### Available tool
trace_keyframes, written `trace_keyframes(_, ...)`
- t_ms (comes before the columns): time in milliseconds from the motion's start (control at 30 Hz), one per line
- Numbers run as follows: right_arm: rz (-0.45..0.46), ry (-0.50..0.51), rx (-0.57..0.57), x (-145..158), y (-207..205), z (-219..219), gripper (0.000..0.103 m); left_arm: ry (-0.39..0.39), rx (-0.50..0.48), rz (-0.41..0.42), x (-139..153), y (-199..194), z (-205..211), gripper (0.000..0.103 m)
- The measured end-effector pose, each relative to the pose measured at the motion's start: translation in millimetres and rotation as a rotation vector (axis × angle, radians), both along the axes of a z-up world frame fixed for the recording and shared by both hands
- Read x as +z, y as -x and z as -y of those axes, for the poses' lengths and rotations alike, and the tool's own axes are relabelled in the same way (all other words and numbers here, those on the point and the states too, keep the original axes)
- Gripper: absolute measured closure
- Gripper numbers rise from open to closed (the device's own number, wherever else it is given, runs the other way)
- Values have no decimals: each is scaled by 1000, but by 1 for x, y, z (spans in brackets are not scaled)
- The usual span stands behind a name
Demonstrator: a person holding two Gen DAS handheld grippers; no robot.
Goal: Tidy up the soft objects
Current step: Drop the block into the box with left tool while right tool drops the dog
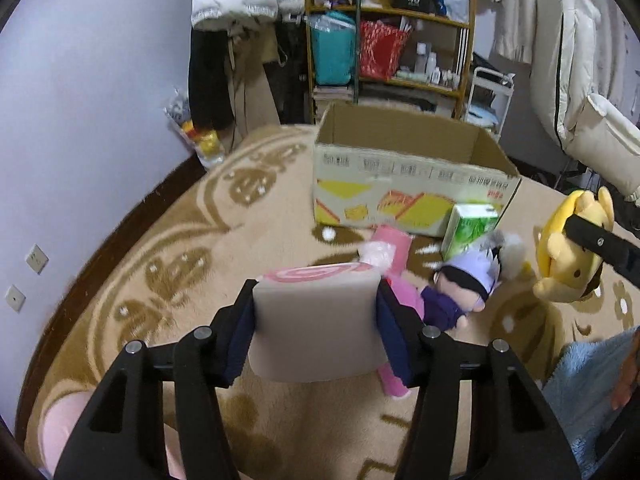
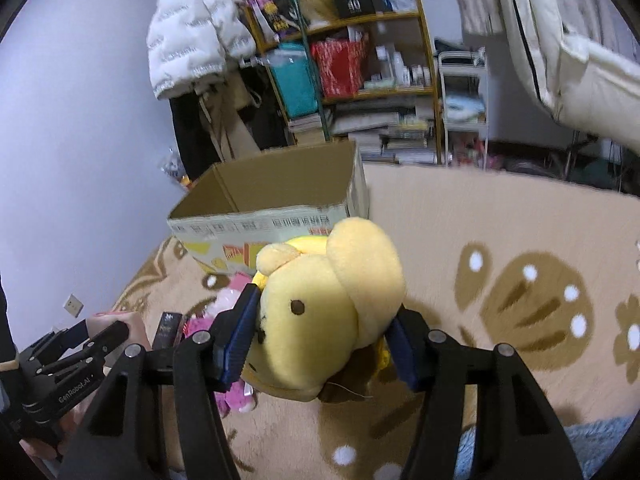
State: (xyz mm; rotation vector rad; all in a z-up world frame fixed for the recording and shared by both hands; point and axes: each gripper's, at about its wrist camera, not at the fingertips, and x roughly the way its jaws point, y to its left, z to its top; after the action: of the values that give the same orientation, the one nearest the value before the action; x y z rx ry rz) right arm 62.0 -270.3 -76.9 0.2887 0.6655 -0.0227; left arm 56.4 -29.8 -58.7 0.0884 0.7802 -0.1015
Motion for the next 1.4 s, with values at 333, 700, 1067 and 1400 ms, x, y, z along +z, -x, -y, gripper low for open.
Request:
trace_keyframes(333, 110, 60, -11, 33, -1, 5, 40, -53, 17, 89, 23, -14, -1, 48)
trace_keyframes(700, 137, 83, -1, 54, -17, 10, 40, -76, 30, 147, 42, -50, 1, 48)
trace_keyframes(1067, 173, 252, 13, 84, -56, -6, 40, -110, -28, 253, 69, -87, 26, 48)
trace_keyframes(1400, 150, 214, 38, 73, -104, -4, 39, -92, -48, 300, 78, -129, 42, 48)
